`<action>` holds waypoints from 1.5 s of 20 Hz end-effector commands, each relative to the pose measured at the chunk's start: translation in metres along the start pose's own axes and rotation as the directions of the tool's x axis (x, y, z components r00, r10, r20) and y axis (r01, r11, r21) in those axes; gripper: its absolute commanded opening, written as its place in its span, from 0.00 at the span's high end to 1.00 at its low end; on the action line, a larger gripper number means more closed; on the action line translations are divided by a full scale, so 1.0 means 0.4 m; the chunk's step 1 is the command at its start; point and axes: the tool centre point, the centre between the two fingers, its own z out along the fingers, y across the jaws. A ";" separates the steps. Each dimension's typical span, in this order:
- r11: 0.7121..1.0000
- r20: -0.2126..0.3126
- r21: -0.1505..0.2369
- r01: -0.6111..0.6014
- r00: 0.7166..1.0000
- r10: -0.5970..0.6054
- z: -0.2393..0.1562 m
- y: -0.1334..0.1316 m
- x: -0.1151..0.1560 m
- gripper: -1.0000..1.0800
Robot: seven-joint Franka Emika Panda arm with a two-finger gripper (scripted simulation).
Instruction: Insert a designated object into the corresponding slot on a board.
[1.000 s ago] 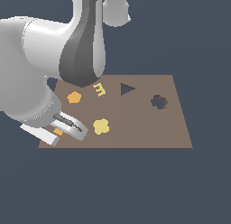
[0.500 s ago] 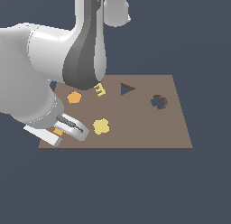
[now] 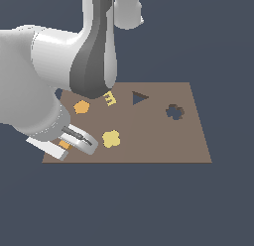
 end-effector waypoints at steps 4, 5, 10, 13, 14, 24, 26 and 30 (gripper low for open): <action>1.000 0.000 0.000 -0.018 1.000 0.018 0.000 -0.007 -0.017 1.00; 1.000 0.000 0.000 -0.024 1.000 0.024 -0.001 -0.008 -0.023 1.00; 0.998 0.000 0.000 -0.067 0.998 0.067 -0.002 -0.022 -0.062 1.00; 0.995 0.000 0.000 -0.104 0.995 0.104 -0.003 -0.036 -0.095 1.00; 0.993 0.000 0.000 -0.118 0.993 0.118 -0.003 -0.042 -0.107 1.00; 0.952 0.001 0.000 -0.305 0.952 0.305 -0.008 -0.134 -0.266 1.00; 0.938 0.001 0.000 -0.347 0.938 0.347 -0.009 -0.160 -0.300 1.00; 0.903 0.001 0.000 -0.430 0.903 0.430 -0.012 -0.217 -0.364 1.00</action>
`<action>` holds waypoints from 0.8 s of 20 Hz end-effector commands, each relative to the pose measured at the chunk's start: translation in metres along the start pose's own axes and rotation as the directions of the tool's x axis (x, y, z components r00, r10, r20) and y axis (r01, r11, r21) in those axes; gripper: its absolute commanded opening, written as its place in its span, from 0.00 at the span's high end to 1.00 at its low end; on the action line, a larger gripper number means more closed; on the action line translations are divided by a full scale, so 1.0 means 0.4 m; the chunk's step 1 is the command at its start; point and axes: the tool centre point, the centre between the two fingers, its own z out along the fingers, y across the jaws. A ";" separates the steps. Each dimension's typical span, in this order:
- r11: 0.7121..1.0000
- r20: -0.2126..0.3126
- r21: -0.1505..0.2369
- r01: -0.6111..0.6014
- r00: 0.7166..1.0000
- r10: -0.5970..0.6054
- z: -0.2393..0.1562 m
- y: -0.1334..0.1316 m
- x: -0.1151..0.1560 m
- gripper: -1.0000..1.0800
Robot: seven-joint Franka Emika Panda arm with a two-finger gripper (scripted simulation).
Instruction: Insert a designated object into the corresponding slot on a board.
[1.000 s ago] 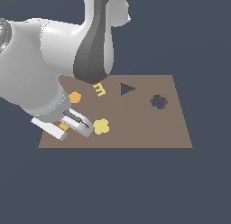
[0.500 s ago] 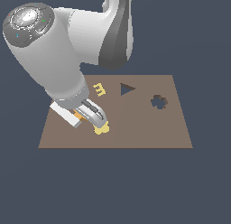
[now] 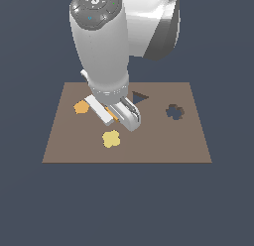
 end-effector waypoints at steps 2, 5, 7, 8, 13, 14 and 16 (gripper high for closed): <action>0.997 0.000 0.001 -0.079 0.997 0.079 -0.003 -0.027 -0.071 1.00; 0.989 0.000 0.001 -0.145 0.989 0.145 -0.004 -0.055 -0.129 1.00; 0.982 0.000 0.001 -0.188 0.982 0.188 -0.005 -0.076 -0.166 1.00; 0.978 0.000 0.001 -0.210 0.978 0.210 -0.006 -0.087 -0.185 1.00; 0.951 0.001 0.001 -0.310 0.951 0.310 -0.009 -0.148 -0.268 1.00; 0.945 0.001 0.001 -0.328 0.945 0.328 -0.009 -0.160 -0.282 1.00; 0.933 0.001 0.001 -0.361 0.933 0.361 -0.010 -0.183 -0.308 1.00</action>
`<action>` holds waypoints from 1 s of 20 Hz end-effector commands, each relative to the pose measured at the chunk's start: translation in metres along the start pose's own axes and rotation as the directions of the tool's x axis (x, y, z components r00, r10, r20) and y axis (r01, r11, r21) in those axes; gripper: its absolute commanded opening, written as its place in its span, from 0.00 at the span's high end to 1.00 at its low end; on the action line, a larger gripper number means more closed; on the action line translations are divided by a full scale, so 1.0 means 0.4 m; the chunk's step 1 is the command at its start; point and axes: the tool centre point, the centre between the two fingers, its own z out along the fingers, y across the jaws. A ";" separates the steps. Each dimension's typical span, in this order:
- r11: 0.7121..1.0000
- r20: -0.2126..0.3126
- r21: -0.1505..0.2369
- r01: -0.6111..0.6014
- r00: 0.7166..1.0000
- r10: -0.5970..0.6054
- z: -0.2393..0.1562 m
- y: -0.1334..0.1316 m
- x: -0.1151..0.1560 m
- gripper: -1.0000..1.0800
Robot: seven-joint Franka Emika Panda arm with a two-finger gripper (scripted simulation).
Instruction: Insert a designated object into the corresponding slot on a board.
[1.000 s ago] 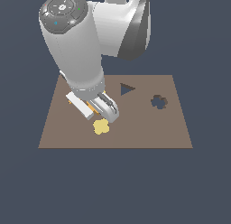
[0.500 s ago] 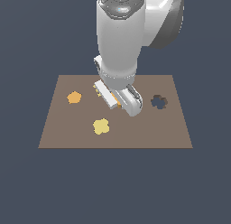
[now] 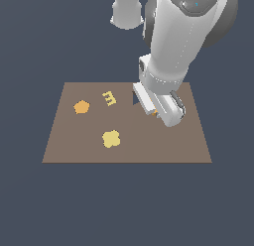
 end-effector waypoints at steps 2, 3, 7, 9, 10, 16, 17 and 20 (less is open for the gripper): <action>0.998 0.000 0.001 -0.061 0.998 0.061 -0.002 -0.023 -0.052 1.00; 0.997 0.000 0.001 -0.075 0.997 0.075 -0.003 -0.029 -0.065 1.00; 0.992 0.000 0.001 -0.125 0.992 0.125 -0.004 -0.054 -0.109 1.00; 0.989 0.000 0.001 -0.145 0.989 0.145 -0.004 -0.065 -0.126 1.00; 0.988 0.000 0.001 -0.154 0.988 0.154 -0.005 -0.070 -0.133 1.00; 0.982 0.000 0.001 -0.190 0.982 0.190 -0.005 -0.091 -0.162 1.00; 0.981 0.000 0.001 -0.193 0.981 0.193 -0.005 -0.093 -0.164 1.00; 0.980 0.000 0.001 -0.198 0.980 0.198 -0.006 -0.097 -0.167 1.00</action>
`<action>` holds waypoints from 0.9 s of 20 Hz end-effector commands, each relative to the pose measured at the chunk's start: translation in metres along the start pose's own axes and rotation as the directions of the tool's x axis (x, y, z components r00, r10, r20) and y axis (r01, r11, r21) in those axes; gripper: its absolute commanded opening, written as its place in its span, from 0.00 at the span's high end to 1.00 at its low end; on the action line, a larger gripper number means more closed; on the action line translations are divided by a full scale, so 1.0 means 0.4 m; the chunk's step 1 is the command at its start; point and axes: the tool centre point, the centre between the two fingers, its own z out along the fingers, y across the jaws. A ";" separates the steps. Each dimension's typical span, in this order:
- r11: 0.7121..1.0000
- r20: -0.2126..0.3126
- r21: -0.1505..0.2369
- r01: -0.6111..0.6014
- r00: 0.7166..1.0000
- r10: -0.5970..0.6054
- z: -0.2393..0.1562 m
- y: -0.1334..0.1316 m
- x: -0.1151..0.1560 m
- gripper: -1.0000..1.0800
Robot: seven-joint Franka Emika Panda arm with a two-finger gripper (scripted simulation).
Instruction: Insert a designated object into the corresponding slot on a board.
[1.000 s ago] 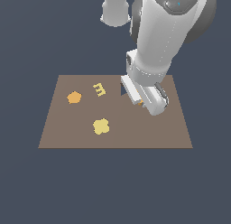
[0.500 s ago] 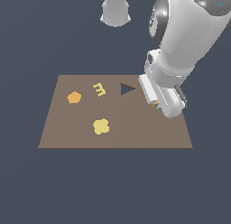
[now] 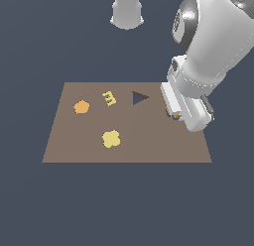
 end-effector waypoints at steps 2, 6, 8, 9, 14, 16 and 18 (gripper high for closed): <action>1.000 0.000 0.000 -0.002 1.000 0.002 0.000 -0.001 -0.001 1.00; 1.000 -0.001 0.000 -0.004 1.000 0.004 0.015 -0.002 0.000 1.00; 1.000 -0.002 0.000 -0.004 1.000 0.004 0.023 -0.003 0.000 1.00; 1.000 -0.002 0.000 -0.004 1.000 0.004 0.024 -0.003 -0.001 1.00; 1.000 -0.002 0.000 -0.004 1.000 0.004 0.024 -0.003 -0.001 0.04; 1.000 -0.002 0.000 -0.004 1.000 0.004 0.024 -0.003 -0.001 0.04; 1.000 -0.002 0.000 -0.004 1.000 0.004 0.024 -0.003 -0.001 0.04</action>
